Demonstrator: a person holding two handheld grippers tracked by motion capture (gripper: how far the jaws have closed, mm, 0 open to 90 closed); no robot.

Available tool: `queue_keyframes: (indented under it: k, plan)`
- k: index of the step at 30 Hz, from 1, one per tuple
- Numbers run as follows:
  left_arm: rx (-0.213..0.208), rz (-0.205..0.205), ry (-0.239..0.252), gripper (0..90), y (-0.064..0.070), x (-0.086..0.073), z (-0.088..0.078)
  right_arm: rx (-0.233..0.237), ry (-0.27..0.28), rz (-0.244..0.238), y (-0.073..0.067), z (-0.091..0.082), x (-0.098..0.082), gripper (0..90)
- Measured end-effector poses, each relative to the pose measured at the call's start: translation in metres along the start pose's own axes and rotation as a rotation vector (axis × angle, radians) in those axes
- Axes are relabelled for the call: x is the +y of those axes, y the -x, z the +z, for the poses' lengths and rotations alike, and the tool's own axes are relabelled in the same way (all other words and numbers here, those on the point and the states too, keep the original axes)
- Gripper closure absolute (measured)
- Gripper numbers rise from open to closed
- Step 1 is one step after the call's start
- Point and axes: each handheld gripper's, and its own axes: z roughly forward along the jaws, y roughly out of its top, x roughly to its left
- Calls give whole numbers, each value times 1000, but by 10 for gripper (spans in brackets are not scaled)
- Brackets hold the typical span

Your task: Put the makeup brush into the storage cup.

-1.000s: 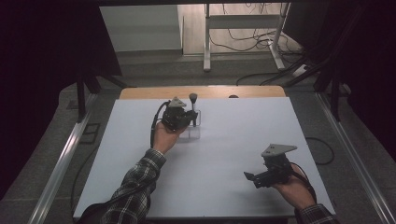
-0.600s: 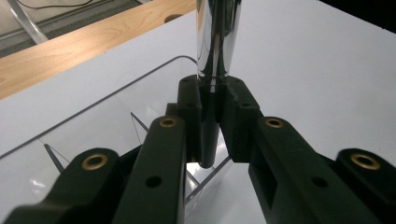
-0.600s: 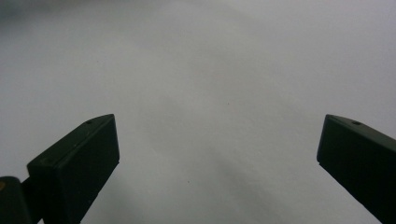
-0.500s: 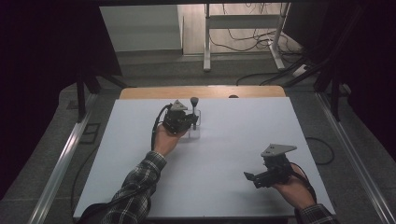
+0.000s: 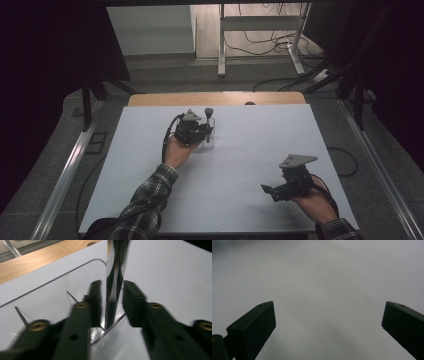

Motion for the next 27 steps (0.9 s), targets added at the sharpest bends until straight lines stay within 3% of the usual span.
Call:
queue_keyframes:
  k: [15, 27]
  plan:
    - [-13, 19, -7, 448, 2, 3, -6, -3, 1, -2, 0, 0, 0, 0]
    - [4, 26, 1, 313, 0, 8, -14, -3, 3, 1, 0, 0, 0, 0]
